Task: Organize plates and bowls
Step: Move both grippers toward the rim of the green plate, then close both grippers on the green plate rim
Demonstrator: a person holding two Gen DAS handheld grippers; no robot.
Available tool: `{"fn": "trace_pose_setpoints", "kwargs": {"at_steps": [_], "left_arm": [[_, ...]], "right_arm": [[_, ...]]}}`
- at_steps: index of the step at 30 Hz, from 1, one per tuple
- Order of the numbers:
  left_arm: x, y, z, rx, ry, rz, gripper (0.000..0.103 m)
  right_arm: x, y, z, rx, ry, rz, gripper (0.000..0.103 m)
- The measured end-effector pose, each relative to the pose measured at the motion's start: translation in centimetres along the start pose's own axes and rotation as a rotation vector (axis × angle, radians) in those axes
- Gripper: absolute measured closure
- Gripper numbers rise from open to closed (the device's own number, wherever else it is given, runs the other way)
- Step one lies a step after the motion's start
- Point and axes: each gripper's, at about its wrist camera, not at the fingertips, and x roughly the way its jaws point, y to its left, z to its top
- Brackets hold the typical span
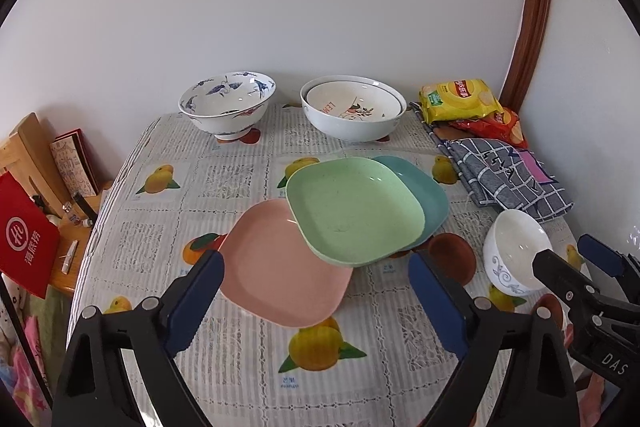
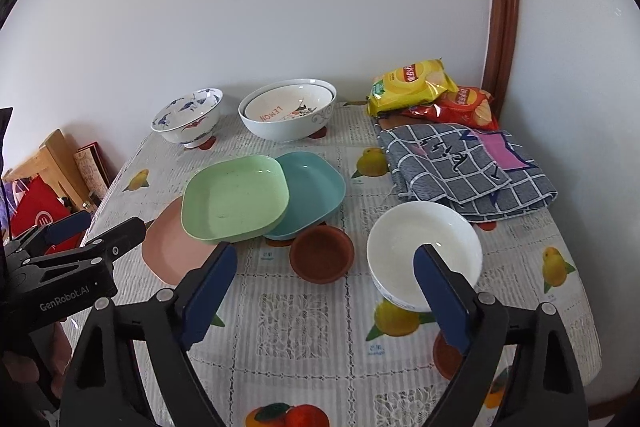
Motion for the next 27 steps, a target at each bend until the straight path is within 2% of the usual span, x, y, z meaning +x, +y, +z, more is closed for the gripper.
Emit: {"fn": "trace_pose_setpoints", "kwargs": {"at_steps": [3,7,9,15,20,23,27], "left_arm": [[2.0,0.7,1.0,-0.016,0.010,0.005,0.015],[4.8,1.4,2.2,-0.036,0.041,0.011,0.020],[6.2,1.7,2.7,-0.039,0.046,0.007,0.023],[9.9,2.6,3.8,-0.047,0.081,-0.005,0.038],[12.2,2.4,4.4,-0.035,0.101,-0.014,0.040],[13.6,2.3,4.5,-0.039,0.115,-0.025,0.046],[14.9,2.4,4.7,-0.047,0.129,-0.035,0.049]], "right_arm": [[2.0,0.7,0.9,-0.025,0.012,-0.003,0.018],[5.0,1.0,2.1,-0.027,0.044,0.013,0.029],[6.4,1.3,2.7,-0.029,0.053,0.021,0.031],[10.4,2.0,3.9,-0.033,0.094,0.039,0.042],[13.6,2.5,4.1,-0.054,0.140,0.048,0.053],[15.0,2.7,4.1,-0.061,0.162,0.054,0.056],[16.3,3.1,4.2,-0.077,0.181,0.066,0.057]]}}
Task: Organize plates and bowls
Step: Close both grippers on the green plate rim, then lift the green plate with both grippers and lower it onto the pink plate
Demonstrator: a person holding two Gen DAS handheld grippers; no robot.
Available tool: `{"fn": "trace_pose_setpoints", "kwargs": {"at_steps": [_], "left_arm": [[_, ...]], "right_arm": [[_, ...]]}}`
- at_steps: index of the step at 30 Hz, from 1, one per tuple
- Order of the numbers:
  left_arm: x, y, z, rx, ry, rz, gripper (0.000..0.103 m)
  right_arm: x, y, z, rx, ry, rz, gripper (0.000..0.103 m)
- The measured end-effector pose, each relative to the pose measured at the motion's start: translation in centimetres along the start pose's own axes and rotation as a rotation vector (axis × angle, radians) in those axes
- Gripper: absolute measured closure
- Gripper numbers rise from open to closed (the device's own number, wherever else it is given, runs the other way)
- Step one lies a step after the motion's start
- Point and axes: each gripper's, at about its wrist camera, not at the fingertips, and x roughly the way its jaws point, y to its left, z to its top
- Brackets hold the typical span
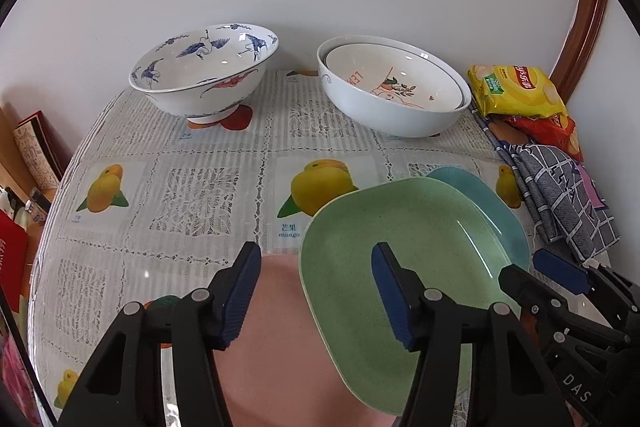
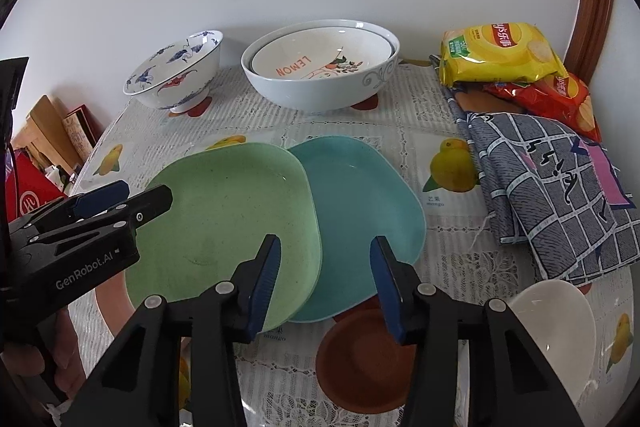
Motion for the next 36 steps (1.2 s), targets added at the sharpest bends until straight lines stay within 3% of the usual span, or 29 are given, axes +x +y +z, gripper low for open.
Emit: {"fn": "trace_pose_setpoints", "kwargs": {"at_steps": [7,13,15,24,36], "left_arm": [[1.7,0.2,-0.1,-0.026,0.037,-0.033,0.060],[2.3,0.0,-0.1,-0.025,0.051,-0.050,0.081],[2.4,0.0,-0.2,-0.026,0.050,-0.048,0.088],[0.7,0.4,-0.4,-0.038,0.016,-0.068,0.090],[-7.1,-0.8,-0.5,-0.018,-0.091,-0.084,0.090]], "right_arm": [[2.0,-0.1,-0.1,0.002,0.043,0.009,0.068],[3.0,0.0,-0.4,-0.007,0.073,0.030,0.088],[3.0,0.1,-0.4,-0.006,0.061,0.021,0.091],[0.9,0.4,-0.2,-0.013,0.026,0.013,0.093],[-7.2,0.9,-0.9,-0.015,-0.091,-0.003,0.093]]}}
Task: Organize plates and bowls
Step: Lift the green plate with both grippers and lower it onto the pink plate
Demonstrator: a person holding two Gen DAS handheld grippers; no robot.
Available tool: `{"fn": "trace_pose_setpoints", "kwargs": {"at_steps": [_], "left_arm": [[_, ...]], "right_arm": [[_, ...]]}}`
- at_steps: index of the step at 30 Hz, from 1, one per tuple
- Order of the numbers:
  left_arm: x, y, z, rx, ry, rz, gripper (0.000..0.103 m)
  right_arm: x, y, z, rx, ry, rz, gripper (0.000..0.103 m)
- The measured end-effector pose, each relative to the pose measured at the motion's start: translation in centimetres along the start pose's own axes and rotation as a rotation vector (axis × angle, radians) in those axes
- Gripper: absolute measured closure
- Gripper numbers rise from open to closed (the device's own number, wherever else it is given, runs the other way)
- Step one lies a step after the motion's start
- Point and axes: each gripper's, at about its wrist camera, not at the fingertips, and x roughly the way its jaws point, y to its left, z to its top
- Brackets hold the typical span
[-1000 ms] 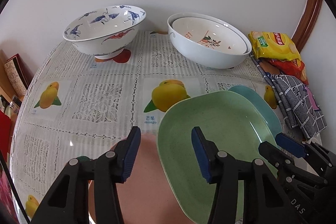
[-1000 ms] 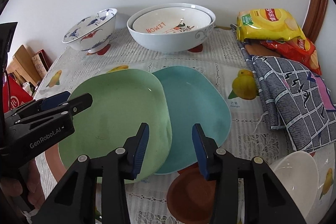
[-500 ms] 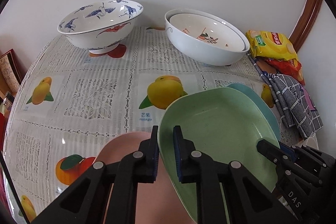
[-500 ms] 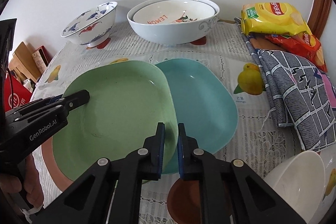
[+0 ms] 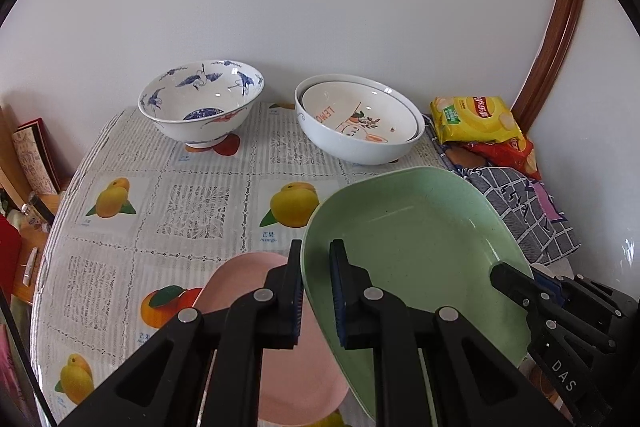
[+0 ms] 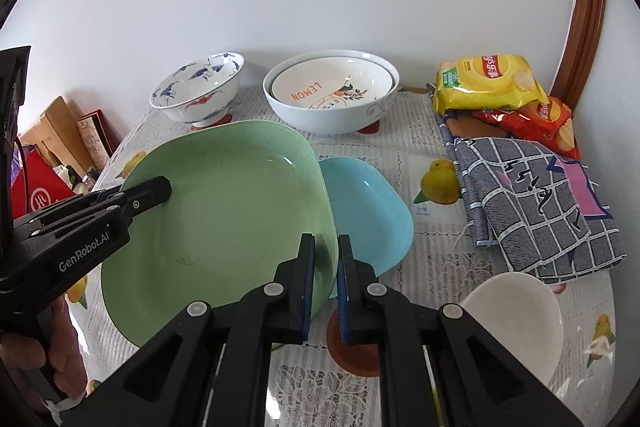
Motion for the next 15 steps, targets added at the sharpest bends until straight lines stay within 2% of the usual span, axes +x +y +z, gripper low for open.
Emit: {"fn": "trace_pose_setpoints", "kwargs": {"at_steps": [8,15], "left_arm": [[-4.1,-0.6,-0.9,0.012,-0.044,0.001,0.091],[-5.7,0.0,-2.3,-0.007,-0.052,0.010,0.090]], "right_arm": [[-4.2,0.7,-1.2,0.001,-0.054,0.003,0.093],[-5.3,1.5,-2.4,-0.009,-0.058,0.020,0.093]]}}
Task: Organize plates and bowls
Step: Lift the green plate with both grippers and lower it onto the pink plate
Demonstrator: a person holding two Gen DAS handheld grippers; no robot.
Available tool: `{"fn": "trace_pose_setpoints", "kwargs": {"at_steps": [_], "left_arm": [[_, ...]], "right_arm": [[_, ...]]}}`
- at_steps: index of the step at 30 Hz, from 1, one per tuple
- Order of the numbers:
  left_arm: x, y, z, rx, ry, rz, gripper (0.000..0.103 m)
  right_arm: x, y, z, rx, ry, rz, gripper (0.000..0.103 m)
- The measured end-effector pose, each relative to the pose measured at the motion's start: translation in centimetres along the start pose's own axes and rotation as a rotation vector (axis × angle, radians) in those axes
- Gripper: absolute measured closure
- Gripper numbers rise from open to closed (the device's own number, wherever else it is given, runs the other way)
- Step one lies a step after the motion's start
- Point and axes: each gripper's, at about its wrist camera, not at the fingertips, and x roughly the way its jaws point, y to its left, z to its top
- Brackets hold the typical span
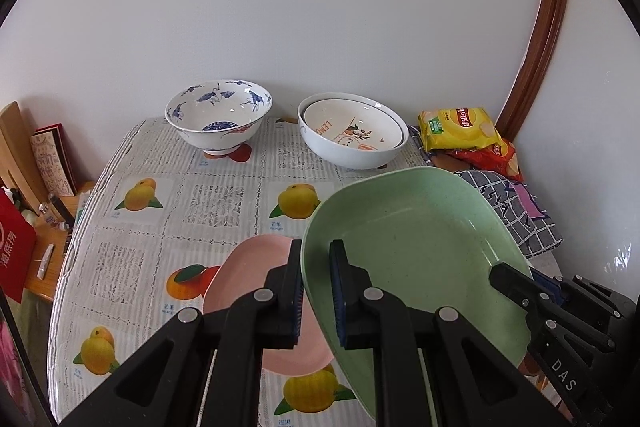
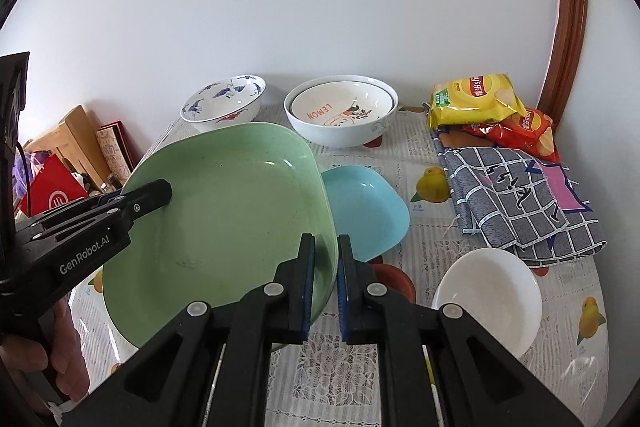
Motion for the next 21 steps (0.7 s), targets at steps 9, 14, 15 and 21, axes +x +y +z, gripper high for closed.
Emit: {"fn": "trace_pose_setpoints", "kwargs": {"at_steps": [9,14,15,21], "left_arm": [[0.1,2.5,-2.6,-0.038,0.030,0.049,0.090],[0.9,4.3,-4.1,-0.069,0.061,0.074,0.091],[1.1,4.6,-4.4,-0.075,0.068,0.078,0.091],[2.5,6.3,-5.9,-0.092,0.104,0.102,0.090]], "right_arm": [[1.7,2.0,-1.7,-0.026,0.048,0.035,0.093],[3.2,3.4,-2.9,-0.053,0.087,0.058,0.093],[3.6,3.7,-3.1,-0.057,0.095,0.061,0.093],[6.0,4.9,-4.0,-0.074,0.142,0.078,0.093]]}}
